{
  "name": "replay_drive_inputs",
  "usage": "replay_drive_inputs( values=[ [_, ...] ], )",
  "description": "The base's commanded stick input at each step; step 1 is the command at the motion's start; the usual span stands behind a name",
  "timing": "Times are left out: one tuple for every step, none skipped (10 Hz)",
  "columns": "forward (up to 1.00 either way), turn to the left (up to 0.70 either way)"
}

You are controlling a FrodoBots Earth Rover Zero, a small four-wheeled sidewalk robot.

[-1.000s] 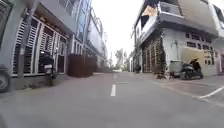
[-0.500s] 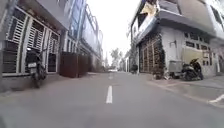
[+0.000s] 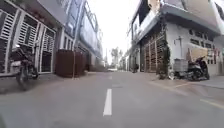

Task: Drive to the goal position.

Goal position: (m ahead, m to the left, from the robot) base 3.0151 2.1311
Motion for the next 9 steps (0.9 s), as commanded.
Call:
replay_drive_inputs(
  values=[
    [1.00, 0.00],
    [1.00, 0.00],
    [1.00, 0.00],
    [1.00, 0.00],
    [1.00, 0.00],
    [1.00, 0.00],
    [1.00, 0.00],
    [1.00, 0.00],
    [1.00, 0.00]
  ],
)
